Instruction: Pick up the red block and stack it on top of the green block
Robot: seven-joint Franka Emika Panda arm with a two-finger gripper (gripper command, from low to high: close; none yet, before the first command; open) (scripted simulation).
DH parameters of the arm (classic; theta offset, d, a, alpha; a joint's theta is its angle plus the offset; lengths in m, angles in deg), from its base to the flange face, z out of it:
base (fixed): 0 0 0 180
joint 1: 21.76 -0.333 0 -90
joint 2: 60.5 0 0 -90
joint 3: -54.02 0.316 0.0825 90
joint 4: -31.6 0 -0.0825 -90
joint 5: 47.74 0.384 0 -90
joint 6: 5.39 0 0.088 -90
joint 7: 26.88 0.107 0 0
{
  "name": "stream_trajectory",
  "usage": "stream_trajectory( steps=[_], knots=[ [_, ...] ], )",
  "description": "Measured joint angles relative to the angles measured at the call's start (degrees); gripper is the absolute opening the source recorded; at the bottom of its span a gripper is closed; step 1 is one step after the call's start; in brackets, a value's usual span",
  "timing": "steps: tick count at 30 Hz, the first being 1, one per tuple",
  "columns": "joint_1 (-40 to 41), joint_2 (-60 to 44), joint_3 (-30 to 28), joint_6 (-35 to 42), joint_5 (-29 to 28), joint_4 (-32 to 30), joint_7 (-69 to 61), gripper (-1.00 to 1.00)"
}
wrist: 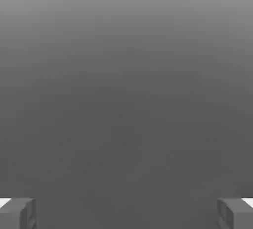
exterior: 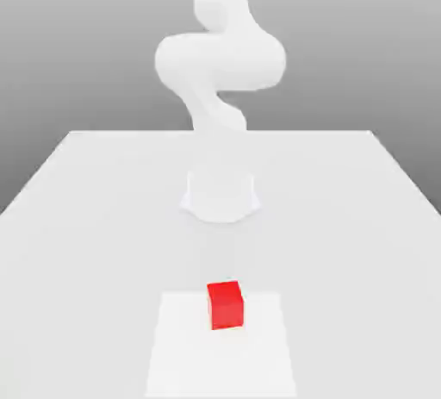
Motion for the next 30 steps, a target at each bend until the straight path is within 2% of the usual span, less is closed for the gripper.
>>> stream_trajectory(
  steps=[17,24,25,30],
  knots=[
    [-2.86,-36.05,-1.92,-24.50,-0.23,-27.00,-7.94,0.00],
    [-2.14,-51.33,-0.75,-37.09,1.12,-27.02,-9.51,0.00],
    [-1.92,-53.11,-0.48,-38.61,1.32,-26.78,-9.65,-1.00],
    [-1.90,-53.11,-0.46,-38.58,1.18,-26.78,-9.51,-1.00]
  ],
)
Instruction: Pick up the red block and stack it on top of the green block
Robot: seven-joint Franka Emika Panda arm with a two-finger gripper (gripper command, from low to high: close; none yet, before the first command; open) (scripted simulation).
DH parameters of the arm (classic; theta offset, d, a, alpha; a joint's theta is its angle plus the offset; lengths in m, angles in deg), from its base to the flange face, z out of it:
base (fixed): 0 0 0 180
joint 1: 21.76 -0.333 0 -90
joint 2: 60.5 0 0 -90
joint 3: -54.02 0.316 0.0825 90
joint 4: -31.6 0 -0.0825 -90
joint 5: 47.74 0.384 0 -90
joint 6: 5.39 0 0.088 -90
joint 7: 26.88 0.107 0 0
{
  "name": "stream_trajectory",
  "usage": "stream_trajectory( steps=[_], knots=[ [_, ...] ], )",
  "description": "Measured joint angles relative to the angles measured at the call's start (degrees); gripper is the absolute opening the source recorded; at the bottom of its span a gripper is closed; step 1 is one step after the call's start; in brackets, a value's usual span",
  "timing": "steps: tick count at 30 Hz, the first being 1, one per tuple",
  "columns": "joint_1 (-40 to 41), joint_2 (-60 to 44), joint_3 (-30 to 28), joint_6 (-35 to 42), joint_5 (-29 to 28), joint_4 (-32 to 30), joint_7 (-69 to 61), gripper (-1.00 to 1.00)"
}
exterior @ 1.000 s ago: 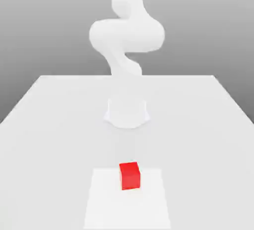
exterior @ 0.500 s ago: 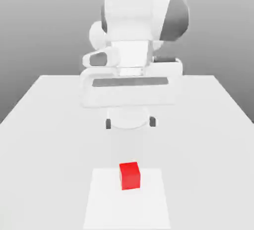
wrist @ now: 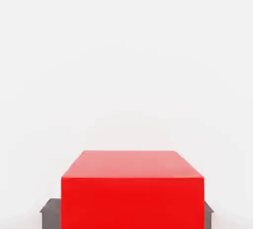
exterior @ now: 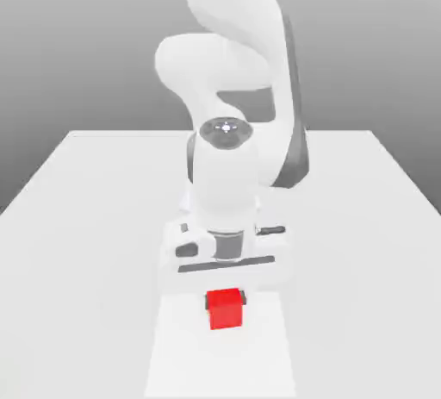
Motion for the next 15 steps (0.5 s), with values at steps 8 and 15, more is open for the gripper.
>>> stream_trajectory(
  steps=[8,15],
  knots=[
    [0.31,10.67,-0.06,9.14,-1.32,-1.52,0.93,-1.00],
    [6.66,8.13,-4.64,17.51,0.86,8.74,-3.14,-1.00]
  ],
)
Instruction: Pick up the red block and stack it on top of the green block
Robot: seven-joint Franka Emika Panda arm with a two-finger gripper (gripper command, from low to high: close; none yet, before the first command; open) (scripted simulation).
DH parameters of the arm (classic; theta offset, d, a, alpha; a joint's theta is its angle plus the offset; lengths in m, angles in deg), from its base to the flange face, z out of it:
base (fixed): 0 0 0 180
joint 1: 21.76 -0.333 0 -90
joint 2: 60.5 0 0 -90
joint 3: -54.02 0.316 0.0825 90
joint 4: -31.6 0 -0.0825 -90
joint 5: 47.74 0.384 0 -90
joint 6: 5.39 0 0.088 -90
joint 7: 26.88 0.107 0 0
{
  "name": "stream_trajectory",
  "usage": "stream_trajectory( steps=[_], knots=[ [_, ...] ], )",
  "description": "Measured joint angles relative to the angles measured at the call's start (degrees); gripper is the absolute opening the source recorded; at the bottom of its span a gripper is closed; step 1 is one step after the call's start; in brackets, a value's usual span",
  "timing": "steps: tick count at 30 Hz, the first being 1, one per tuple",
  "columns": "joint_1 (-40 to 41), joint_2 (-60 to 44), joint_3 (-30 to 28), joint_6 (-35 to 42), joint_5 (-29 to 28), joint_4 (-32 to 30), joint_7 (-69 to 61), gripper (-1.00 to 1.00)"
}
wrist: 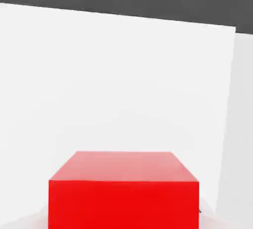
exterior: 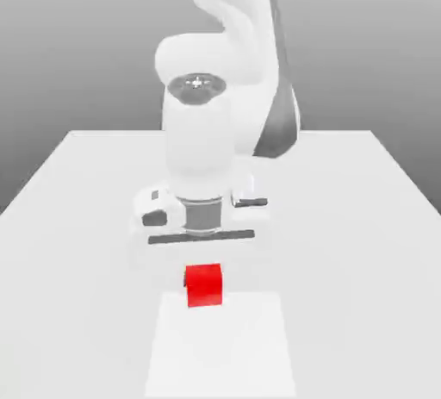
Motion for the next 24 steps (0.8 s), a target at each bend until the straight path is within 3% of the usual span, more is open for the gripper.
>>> stream_trajectory(
  steps=[15,18,19,24],
  knots=[
    [16.56,-17.05,-9.07,14.13,6.36,30.75,-11.90,-1.00],
    [18.37,-22.53,-8.22,10.58,8.51,32.63,-13.78,-1.00],
    [18.83,-24.37,-7.73,9.01,9.24,32.86,-14.31,1.00],
    [18.83,-24.37,-7.73,9.01,9.24,32.86,-14.31,1.00]
  ],
)
